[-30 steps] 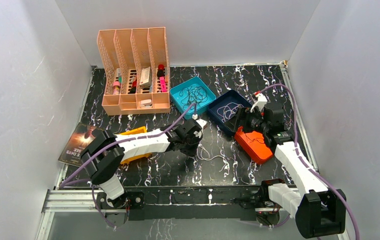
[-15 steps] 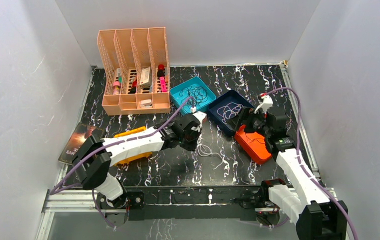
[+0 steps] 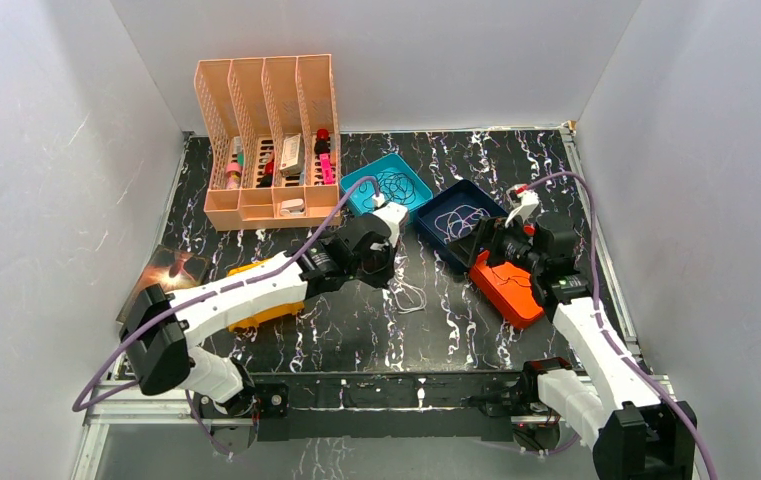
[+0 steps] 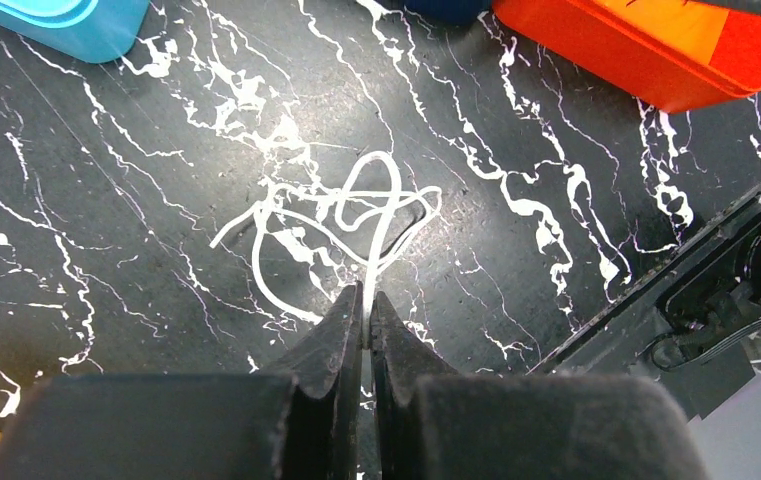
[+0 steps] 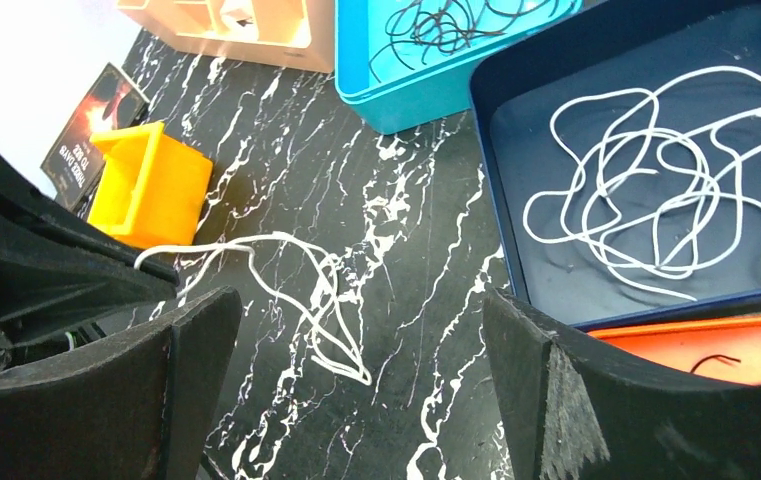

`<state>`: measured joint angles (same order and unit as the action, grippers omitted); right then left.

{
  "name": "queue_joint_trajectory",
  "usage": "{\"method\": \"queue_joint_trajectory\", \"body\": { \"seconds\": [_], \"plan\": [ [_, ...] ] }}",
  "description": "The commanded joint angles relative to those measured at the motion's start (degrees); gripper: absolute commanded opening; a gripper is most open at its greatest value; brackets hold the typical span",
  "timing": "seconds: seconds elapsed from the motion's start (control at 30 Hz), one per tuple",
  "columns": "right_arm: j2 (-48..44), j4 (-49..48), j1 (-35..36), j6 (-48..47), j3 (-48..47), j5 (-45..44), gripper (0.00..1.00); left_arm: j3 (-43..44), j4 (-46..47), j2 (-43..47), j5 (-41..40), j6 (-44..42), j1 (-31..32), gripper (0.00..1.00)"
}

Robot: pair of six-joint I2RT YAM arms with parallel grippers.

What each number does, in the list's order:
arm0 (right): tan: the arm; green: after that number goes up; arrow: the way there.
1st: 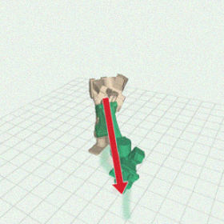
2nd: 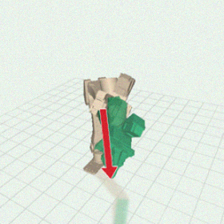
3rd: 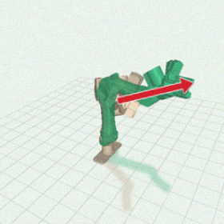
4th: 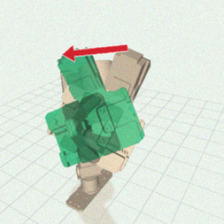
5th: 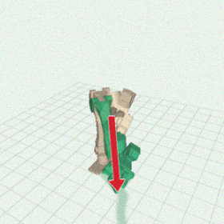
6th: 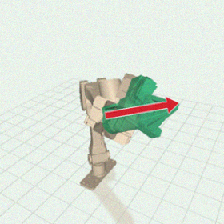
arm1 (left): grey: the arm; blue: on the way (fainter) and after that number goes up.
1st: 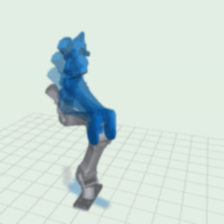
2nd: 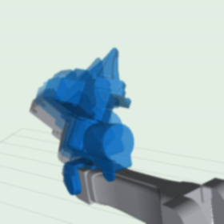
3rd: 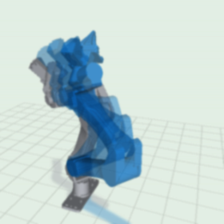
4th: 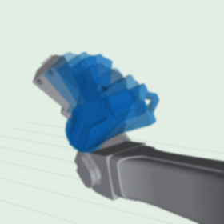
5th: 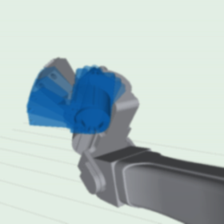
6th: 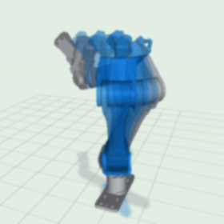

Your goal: Untangle the cables

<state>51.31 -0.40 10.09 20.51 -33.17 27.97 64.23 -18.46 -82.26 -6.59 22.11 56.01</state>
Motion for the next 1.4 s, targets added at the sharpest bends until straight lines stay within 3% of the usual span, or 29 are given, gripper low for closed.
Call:
{"method": "queue_joint_trajectory", "body": {
  "seconds": [0.0,0.43,0.7,0.83,1.0,1.37],
  "plan": [
    [-1.4,-5.0,0.0,-2.8,-0.3,5.1,0.98,3.0,-1.6,3.6,-2.6,-0.7,0.1,0.0],
    [0.3,-9.8,11.4,-4.2,-0.4,1.1,0.98,7.8,-5.7,6.0,-4.3,-3.6,-1.9,0.0],
    [-8.2,-23.7,11.8,-4.0,7.1,0.1,0.98,10.4,-5.6,6.8,-3.0,-5.5,-2.0,0.0],
    [-9.7,-26.4,11.8,-4.8,8.5,4.4,0.98,10.2,-4.5,7.4,-1.9,-6.1,-2.0,0.0],
    [-6.7,-31.7,12.3,-3.3,8.3,11.4,0.96,10.5,-3.4,7.9,0.3,-6.4,-2.0,0.0],
    [8.9,-39.8,19.3,-4.4,2.6,6.7,0.93,12.9,-2.6,9.2,3.2,-6.7,-2.0,0.0]
  ]
}}
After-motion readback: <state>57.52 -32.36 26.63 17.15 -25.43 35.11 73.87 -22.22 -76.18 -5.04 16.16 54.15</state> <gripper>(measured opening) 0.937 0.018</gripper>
